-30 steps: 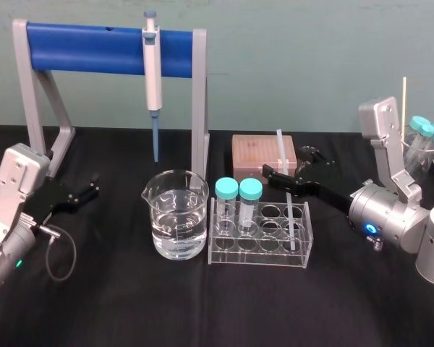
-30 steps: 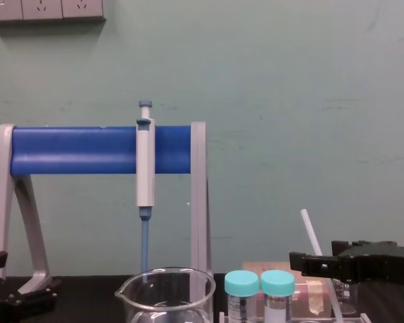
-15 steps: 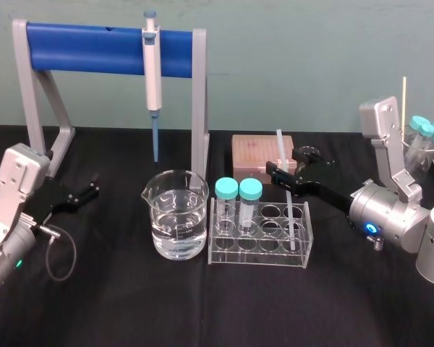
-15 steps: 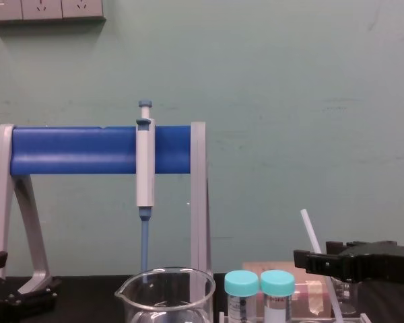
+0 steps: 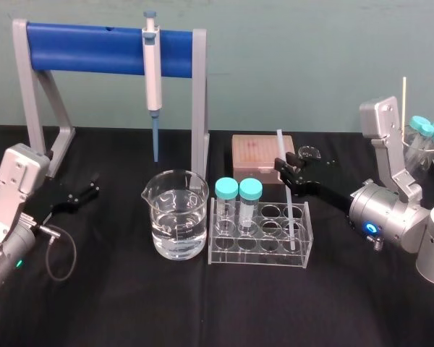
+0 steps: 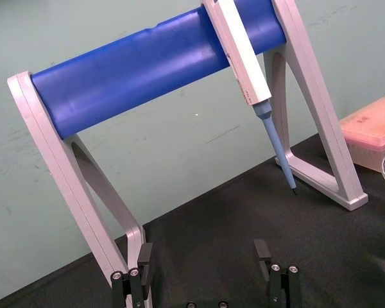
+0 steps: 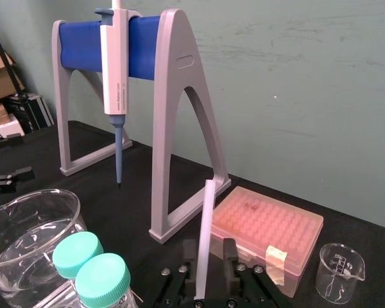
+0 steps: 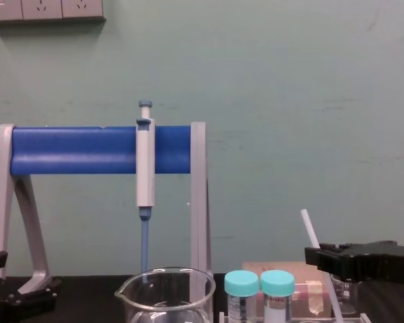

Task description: Pick up the stirring rod with one hand, then place it down.

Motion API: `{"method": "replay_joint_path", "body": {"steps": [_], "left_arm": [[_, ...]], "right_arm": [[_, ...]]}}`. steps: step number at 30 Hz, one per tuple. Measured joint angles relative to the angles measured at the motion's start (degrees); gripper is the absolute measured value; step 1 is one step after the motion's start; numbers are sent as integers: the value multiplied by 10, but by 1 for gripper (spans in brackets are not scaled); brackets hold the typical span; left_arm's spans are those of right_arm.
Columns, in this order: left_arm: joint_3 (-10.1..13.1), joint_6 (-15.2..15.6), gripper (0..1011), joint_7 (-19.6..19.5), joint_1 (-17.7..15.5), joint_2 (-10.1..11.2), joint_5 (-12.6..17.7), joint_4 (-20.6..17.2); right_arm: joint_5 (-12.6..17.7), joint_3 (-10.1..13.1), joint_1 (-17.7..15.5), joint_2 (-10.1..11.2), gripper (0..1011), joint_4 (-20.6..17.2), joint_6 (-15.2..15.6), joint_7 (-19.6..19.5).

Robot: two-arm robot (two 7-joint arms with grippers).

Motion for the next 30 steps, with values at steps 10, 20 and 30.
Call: {"method": "replay_joint_path", "body": {"steps": [10, 20, 30], "left_arm": [[0, 0, 1000, 0, 0, 0, 0, 0], [0, 0, 1000, 0, 0, 0, 0, 0], [0, 0, 1000, 0, 0, 0, 0, 0]], "right_arm": [[0, 0, 0, 0, 69, 0, 0, 0], [0, 0, 0, 0, 69, 0, 0, 0], [0, 1, -1, 0, 69, 0, -8, 4]]}}
